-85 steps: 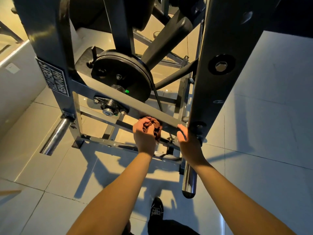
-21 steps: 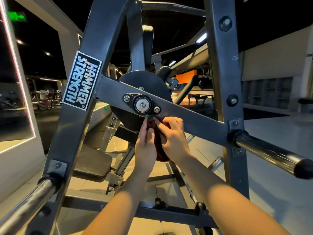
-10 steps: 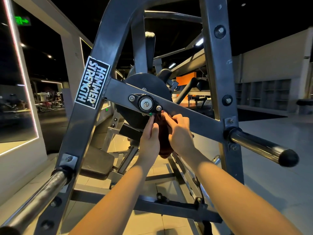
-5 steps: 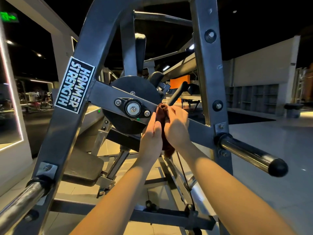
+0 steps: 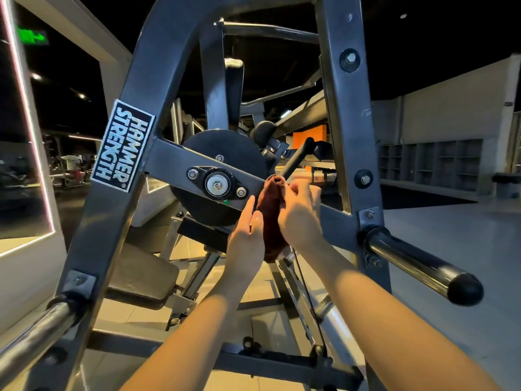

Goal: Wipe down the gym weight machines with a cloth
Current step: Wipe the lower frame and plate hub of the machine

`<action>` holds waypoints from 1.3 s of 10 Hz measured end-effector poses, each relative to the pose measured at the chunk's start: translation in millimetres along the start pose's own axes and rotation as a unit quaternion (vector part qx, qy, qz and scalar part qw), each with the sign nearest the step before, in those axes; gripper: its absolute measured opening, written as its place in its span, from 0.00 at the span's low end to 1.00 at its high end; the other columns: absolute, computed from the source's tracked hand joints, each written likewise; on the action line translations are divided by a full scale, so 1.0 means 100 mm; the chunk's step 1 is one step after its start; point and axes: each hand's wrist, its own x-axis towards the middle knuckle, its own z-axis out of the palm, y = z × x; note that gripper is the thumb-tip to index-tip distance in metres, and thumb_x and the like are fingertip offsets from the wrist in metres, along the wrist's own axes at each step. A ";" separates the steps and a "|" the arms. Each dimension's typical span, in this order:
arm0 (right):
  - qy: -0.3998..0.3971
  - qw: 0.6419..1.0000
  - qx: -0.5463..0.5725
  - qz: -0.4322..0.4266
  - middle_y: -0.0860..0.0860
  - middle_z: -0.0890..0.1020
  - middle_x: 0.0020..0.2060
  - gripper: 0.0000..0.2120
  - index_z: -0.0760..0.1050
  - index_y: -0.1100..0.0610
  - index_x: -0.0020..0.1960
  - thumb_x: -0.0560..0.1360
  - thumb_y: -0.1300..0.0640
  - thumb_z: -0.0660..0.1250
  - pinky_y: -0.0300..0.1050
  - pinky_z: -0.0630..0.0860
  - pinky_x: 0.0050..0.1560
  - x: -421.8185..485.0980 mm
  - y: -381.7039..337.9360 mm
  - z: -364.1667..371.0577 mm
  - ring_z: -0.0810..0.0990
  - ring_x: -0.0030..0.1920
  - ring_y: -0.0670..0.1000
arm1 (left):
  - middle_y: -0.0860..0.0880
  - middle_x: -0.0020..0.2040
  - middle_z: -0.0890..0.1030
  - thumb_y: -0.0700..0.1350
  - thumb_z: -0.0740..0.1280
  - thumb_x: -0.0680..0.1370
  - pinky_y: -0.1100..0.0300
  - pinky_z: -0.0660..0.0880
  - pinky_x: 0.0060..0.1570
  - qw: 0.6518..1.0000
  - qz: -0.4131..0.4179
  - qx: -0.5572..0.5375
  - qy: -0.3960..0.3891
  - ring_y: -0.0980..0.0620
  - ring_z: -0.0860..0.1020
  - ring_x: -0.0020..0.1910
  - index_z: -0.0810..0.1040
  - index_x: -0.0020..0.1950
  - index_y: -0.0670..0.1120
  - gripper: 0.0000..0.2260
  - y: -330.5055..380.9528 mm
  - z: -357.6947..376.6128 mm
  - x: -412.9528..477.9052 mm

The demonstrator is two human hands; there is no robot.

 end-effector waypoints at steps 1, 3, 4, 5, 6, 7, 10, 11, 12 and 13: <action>0.013 0.996 0.018 0.088 0.55 0.71 0.65 0.17 0.72 0.60 0.68 0.81 0.57 0.65 0.24 0.66 0.58 -0.03 0.15 -0.13 0.64 0.53 0.33 | 0.49 0.78 0.67 0.44 0.61 0.85 0.79 0.64 0.52 0.991 0.013 0.122 -0.058 0.62 0.78 0.58 0.71 0.73 0.48 0.16 -0.03 -0.05 0.02; 0.035 0.998 0.042 -0.020 0.54 0.79 0.58 0.19 0.73 0.49 0.67 0.78 0.44 0.65 0.47 0.79 0.57 -0.11 -0.51 0.04 0.75 0.58 0.52 | 0.54 0.64 0.80 0.49 0.60 0.85 0.62 0.77 0.54 0.998 0.049 0.026 0.003 0.57 0.81 0.53 0.70 0.72 0.56 0.15 -0.04 -0.09 0.03; 0.010 0.996 0.045 -0.072 0.52 0.80 0.54 0.10 0.78 0.48 0.56 0.79 0.45 0.67 0.50 0.81 0.53 -0.09 -0.58 0.18 0.76 0.57 0.52 | 0.67 0.56 0.78 0.52 0.58 0.85 0.64 0.75 0.56 0.999 -0.028 -0.042 0.005 0.66 0.78 0.53 0.73 0.68 0.63 0.13 -0.01 -0.15 0.05; 0.041 0.995 0.048 -0.082 0.54 0.80 0.53 0.06 0.83 0.52 0.51 0.77 0.52 0.73 0.47 0.81 0.54 -0.02 -0.45 0.15 0.77 0.56 0.54 | 0.58 0.63 0.77 0.54 0.54 0.86 0.73 0.71 0.54 0.999 -0.037 0.007 -0.016 0.64 0.75 0.55 0.71 0.73 0.56 0.17 -0.02 -0.16 0.03; 0.084 0.995 0.030 -0.044 0.57 0.82 0.53 0.08 0.85 0.57 0.53 0.75 0.56 0.73 0.47 0.78 0.58 0.06 -0.40 0.10 0.79 0.56 0.57 | 0.55 0.69 0.73 0.54 0.53 0.86 0.71 0.69 0.62 0.998 0.009 0.064 -0.014 0.61 0.72 0.64 0.71 0.74 0.53 0.18 -0.02 -0.07 0.03; -0.001 0.997 0.050 -0.063 0.56 0.82 0.59 0.11 0.83 0.58 0.59 0.79 0.55 0.68 0.54 0.71 0.69 0.00 -0.46 0.05 0.78 0.62 0.58 | 0.54 0.69 0.76 0.59 0.50 0.83 0.62 0.72 0.68 1.000 0.013 0.011 -0.004 0.56 0.74 0.67 0.72 0.74 0.50 0.24 0.00 0.00 0.07; -0.004 1.000 0.002 0.012 0.56 0.77 0.69 0.18 0.76 0.58 0.69 0.82 0.53 0.62 0.51 0.67 0.74 -0.24 0.33 -0.27 0.71 0.72 0.56 | 0.59 0.81 0.57 0.55 0.50 0.86 0.59 0.52 0.78 0.986 0.030 0.113 -0.118 0.57 0.57 0.79 0.58 0.81 0.54 0.22 -0.06 0.25 -0.06; 0.000 0.997 -0.004 0.082 0.62 0.74 0.68 0.20 0.72 0.65 0.70 0.79 0.68 0.62 0.53 0.67 0.72 -0.27 0.48 -0.39 0.70 0.70 0.61 | 0.60 0.81 0.54 0.53 0.51 0.86 0.65 0.47 0.75 0.985 0.006 0.106 -0.135 0.61 0.53 0.79 0.57 0.82 0.54 0.22 -0.07 0.22 -0.13; -0.003 0.999 0.010 0.051 0.57 0.74 0.70 0.19 0.72 0.61 0.72 0.82 0.61 0.62 0.47 0.70 0.73 -0.26 0.14 -0.36 0.71 0.71 0.55 | 0.58 0.81 0.59 0.53 0.50 0.86 0.59 0.54 0.79 0.989 -0.013 0.052 -0.136 0.59 0.57 0.79 0.58 0.81 0.54 0.22 -0.06 0.14 -0.15; -0.053 0.996 0.073 0.001 0.51 0.77 0.64 0.19 0.73 0.57 0.72 0.82 0.55 0.65 0.41 0.75 0.66 -0.26 -0.25 -0.25 0.76 0.61 0.44 | 0.57 0.77 0.68 0.54 0.52 0.86 0.55 0.63 0.77 0.990 -0.047 -0.044 -0.123 0.58 0.66 0.75 0.63 0.79 0.55 0.21 -0.03 0.12 -0.14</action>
